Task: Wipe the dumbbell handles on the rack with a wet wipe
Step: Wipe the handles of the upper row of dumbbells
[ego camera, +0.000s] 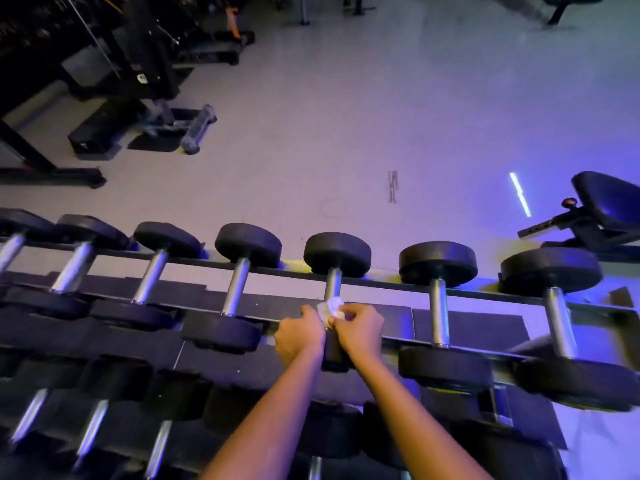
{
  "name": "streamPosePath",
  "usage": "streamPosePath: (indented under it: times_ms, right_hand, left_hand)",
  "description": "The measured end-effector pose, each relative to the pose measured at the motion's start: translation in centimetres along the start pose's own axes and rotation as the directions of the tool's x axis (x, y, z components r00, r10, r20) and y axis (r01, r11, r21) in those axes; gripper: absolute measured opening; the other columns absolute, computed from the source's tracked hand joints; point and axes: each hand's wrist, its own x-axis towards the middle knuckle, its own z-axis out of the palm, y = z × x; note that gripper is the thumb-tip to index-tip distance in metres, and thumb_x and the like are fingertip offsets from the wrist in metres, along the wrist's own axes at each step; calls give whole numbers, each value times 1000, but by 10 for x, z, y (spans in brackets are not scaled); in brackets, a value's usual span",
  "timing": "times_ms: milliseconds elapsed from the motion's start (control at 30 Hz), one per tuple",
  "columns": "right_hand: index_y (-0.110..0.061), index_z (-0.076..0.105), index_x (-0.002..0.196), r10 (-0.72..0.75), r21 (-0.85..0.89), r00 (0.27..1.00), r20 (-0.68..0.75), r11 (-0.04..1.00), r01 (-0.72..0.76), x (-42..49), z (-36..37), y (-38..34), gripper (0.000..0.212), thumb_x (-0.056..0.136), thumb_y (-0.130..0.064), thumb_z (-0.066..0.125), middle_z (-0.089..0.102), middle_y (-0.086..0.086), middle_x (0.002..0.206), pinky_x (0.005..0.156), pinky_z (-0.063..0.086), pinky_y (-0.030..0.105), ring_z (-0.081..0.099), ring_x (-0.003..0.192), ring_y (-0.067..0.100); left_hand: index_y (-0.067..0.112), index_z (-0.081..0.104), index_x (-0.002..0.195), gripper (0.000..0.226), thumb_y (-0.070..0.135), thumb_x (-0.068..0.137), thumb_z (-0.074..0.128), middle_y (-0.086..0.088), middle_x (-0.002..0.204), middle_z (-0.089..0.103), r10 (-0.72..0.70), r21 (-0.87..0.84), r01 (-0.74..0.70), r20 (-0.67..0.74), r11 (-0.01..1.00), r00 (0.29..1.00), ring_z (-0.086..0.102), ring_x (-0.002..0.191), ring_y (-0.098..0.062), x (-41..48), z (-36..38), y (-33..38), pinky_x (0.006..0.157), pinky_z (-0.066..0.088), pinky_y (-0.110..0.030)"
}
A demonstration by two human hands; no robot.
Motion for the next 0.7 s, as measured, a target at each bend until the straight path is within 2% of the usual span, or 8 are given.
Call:
streamPosePath:
  times_ms: [100, 200, 267, 367, 433, 533, 633, 700]
  right_hand:
    - [-9, 76, 94, 17, 5, 1000, 6, 1000, -17, 7, 2, 4, 18, 78, -17, 74, 73, 8, 92, 75, 45, 24, 66, 87, 23]
    - [-8, 75, 79, -37, -14, 998, -50, 999, 36, 22, 4, -1, 6, 78, -14, 73, 73, 12, 82, 64, 45, 28, 66, 80, 28]
    - [-4, 73, 77, -61, -4, 995, -79, 998, 60, 38, 6, -12, 8, 77, -12, 74, 72, 14, 82, 67, 47, 31, 65, 78, 28]
    - [-4, 75, 85, -85, -9, 994, -73, 996, 85, 58, 10, -28, 9, 78, -10, 74, 70, 9, 82, 70, 47, 28, 63, 78, 22]
    - [-8, 75, 78, -97, -48, 993, -63, 994, 94, 63, 11, -28, 4, 78, -11, 73, 68, 6, 72, 64, 42, 26, 61, 70, 22]
    - [-7, 72, 65, -27, -93, 1000, -11, 995, 26, 55, 7, -18, 15, 76, -16, 74, 66, 10, 64, 58, 38, 26, 54, 63, 22]
    - [-3, 71, 60, 60, -154, 995, 79, 987, -47, 35, 3, -7, 21, 72, -20, 75, 66, 20, 64, 60, 46, 34, 50, 60, 19]
    - [-1, 70, 60, 96, -163, 990, 105, 984, -78, 20, 1, -2, 21, 73, -17, 74, 66, 22, 67, 62, 50, 35, 48, 61, 15]
  left_hand:
    - [0, 61, 119, 52, 44, 92, 47, -21, 122, 62, 6, 47, -6, -8, 999, 1000, 59, 108, -39, -1, 1, 0, 77, 42, -36]
    - [1, 63, 115, 53, 45, 91, 45, -20, 120, 63, 10, 100, -8, -27, 995, 1000, 58, 109, -40, 1, 2, 1, 99, 43, -46]
    - [2, 64, 111, 52, 45, 92, 44, -20, 116, 64, 25, 126, -19, -45, 992, 999, 59, 107, -38, 1, 3, 2, 102, 41, -48]
    - [3, 66, 107, 49, 44, 92, 45, -19, 111, 66, 28, 94, -23, -56, 995, 998, 61, 100, -37, 1, 4, 1, 92, 49, -43]
    - [4, 68, 106, 48, 44, 92, 46, -18, 110, 67, 16, 78, -12, -55, 997, 998, 62, 98, -36, 1, 5, 1, 81, 49, -38]
    - [6, 69, 106, 47, 45, 92, 46, -17, 109, 66, 24, 74, -19, -56, 997, 998, 62, 97, -35, 4, 6, 1, 74, 45, -35]
    - [7, 69, 107, 46, 43, 92, 46, -16, 111, 66, 12, 69, -8, -64, 998, 998, 61, 98, -35, 7, 8, -1, 69, 38, -32]
    - [8, 69, 107, 45, 44, 91, 47, -16, 110, 66, 6, 66, -1, -70, 998, 997, 61, 97, -34, 8, 9, -2, 68, 39, -31]
